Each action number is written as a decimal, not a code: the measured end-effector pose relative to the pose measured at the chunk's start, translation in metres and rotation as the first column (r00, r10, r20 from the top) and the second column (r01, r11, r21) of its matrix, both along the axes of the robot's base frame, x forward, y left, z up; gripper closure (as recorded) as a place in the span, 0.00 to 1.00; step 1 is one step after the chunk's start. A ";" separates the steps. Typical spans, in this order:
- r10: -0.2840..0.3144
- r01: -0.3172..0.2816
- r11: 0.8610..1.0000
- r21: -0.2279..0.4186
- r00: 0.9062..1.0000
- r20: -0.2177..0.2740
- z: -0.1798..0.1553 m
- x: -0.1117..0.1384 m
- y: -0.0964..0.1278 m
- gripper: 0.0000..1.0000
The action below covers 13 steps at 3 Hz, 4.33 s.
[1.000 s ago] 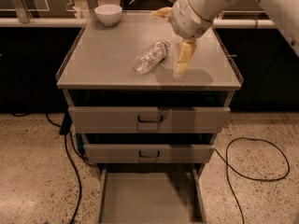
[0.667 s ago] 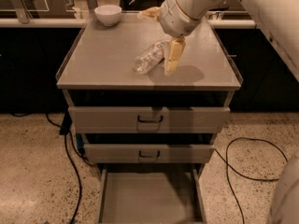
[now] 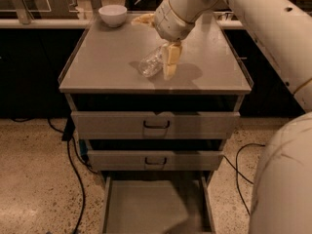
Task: Place water bottle into bottom drawer
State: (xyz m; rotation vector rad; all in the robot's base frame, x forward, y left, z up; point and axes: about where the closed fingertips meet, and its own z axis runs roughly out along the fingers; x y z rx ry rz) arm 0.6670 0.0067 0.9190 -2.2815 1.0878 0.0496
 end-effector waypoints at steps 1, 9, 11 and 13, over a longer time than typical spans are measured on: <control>0.001 -0.001 1.000 0.000 1.000 0.000 0.000 0.000 0.000 0.00; 0.107 -0.103 0.980 -0.169 0.994 0.013 -0.070 0.110 -0.017 0.00; 0.105 -0.101 0.981 -0.167 0.994 0.013 -0.071 0.111 -0.017 0.36; 0.105 -0.101 0.981 -0.167 0.994 0.013 -0.071 0.111 -0.017 0.83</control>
Offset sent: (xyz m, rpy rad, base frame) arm 0.0161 -0.0126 -0.0079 -0.0333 -0.0303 0.1154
